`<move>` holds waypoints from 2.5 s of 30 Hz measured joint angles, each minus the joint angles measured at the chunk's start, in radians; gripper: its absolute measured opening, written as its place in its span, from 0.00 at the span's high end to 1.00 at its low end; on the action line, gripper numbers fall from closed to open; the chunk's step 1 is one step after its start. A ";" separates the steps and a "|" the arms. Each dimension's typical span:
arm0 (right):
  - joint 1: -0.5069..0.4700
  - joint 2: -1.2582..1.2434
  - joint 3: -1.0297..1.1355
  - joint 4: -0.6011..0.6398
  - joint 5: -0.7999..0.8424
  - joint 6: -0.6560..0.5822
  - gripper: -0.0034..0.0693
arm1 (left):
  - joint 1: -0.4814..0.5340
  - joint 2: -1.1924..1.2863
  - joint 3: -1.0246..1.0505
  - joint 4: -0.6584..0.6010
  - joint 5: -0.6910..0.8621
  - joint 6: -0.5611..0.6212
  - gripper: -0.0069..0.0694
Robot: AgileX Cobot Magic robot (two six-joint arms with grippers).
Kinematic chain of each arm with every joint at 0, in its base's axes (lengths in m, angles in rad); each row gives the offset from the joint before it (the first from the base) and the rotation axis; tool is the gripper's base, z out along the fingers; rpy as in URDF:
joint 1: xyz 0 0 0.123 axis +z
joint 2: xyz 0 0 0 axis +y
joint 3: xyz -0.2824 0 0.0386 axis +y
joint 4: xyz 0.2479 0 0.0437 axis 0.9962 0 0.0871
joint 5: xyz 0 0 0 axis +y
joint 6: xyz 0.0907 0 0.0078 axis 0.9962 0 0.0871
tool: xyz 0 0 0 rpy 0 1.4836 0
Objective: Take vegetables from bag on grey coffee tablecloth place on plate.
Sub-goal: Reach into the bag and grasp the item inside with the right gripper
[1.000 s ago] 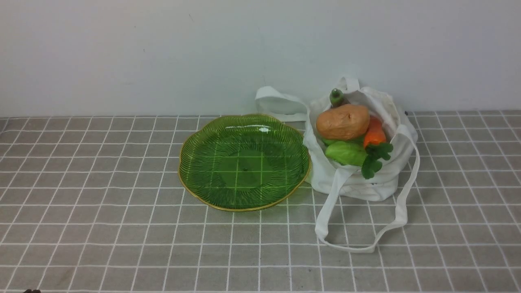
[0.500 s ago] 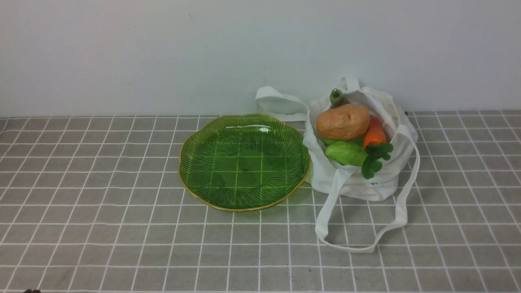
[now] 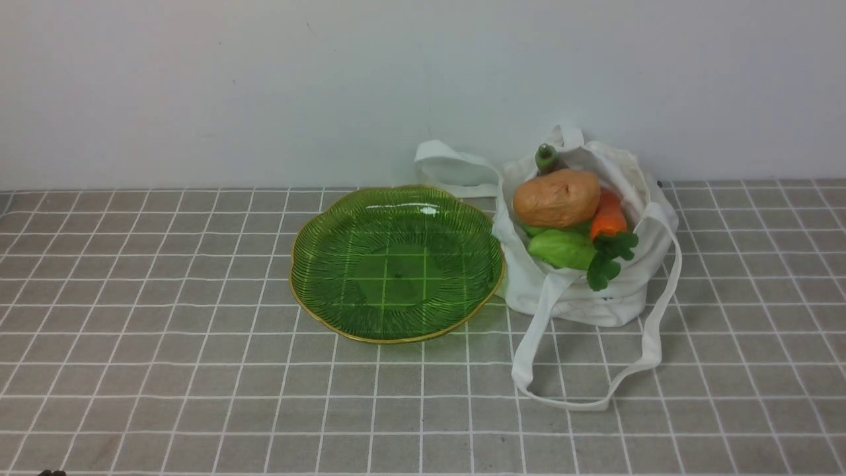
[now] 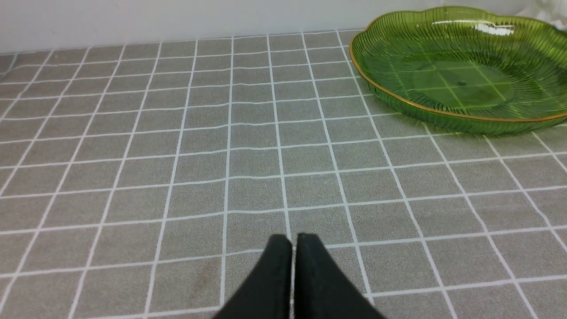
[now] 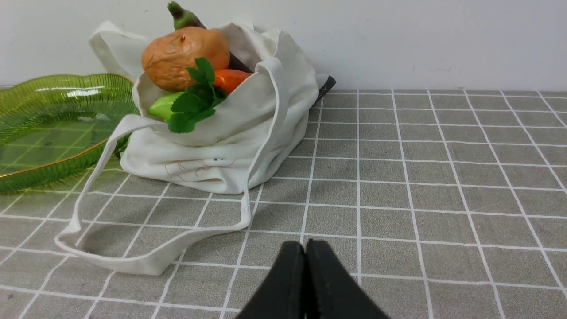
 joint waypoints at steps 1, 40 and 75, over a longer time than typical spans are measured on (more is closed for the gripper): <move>0.000 0.000 0.000 0.000 0.000 0.000 0.97 | 0.000 0.000 0.000 0.000 0.000 0.000 0.92; 0.005 0.498 -0.531 0.578 0.067 -0.326 0.97 | 0.000 0.000 0.000 0.000 0.000 0.000 0.92; 0.038 2.088 -1.711 0.625 0.464 -0.528 0.00 | 0.000 0.000 0.000 0.000 0.000 0.000 0.92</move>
